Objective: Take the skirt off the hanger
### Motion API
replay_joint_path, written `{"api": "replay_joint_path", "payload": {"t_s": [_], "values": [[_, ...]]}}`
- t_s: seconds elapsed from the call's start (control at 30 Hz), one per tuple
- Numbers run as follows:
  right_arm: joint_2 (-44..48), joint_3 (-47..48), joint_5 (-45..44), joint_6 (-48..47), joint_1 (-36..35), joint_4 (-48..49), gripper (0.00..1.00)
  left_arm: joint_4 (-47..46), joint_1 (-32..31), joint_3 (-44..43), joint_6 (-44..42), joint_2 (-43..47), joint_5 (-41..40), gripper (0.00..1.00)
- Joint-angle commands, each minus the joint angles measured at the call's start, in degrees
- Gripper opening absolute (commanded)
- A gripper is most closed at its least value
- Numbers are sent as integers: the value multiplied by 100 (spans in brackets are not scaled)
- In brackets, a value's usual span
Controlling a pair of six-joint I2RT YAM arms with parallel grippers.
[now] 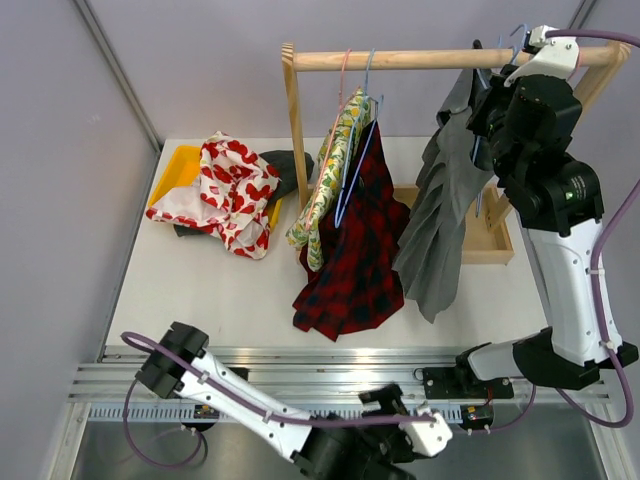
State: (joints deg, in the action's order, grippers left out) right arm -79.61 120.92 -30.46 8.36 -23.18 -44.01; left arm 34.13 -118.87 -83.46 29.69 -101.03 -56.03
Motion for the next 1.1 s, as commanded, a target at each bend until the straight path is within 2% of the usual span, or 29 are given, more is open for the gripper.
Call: {"api": "replay_joint_path", "payload": {"t_s": [0.0, 0.03, 0.17, 0.27, 0.4, 0.53, 0.6, 0.63, 0.7, 0.87, 1.07], "values": [[288, 125, 320, 332, 24, 253, 0, -519, 785, -198, -450, 768, -32, 95], [497, -102, 469, 446, 24, 96, 0, -721, 908, -136, -673, 1048, 13, 99], [1035, -639, 1539, 535, 24, -231, 0, -1732, 1636, -100, -1702, 1630, 364, 99], [1369, -842, 2016, 614, 15, -538, 0, -1910, 2102, -380, -2300, 1920, 873, 99], [1782, -1052, 2087, 798, 24, -968, 0, -1849, 2596, -829, -2872, 2087, 1208, 99], [2186, -1167, 2570, 1123, 15, -1303, 0, -2067, 3211, -909, -3101, 2184, 1620, 99], [2379, -1237, 3017, 1333, 24, -1460, 0, -2234, 3868, -935, -3049, 2202, 2068, 99], [2450, -1264, 3019, 1396, 24, -1505, 0, -2235, 3871, -935, -3040, 2193, 2209, 99], [2617, -1395, 3388, 1545, 24, -1575, 0, -2375, 4362, -979, -3048, 2132, 2578, 99], [3162, -1799, 3940, 1880, 15, -1708, 0, -2341, 5337, -1427, -2706, 1816, 3562, 99], [3461, -1994, 4232, 1976, 24, -1927, 0, -2341, 5585, -1945, -2785, 1438, 4222, 99]]}}
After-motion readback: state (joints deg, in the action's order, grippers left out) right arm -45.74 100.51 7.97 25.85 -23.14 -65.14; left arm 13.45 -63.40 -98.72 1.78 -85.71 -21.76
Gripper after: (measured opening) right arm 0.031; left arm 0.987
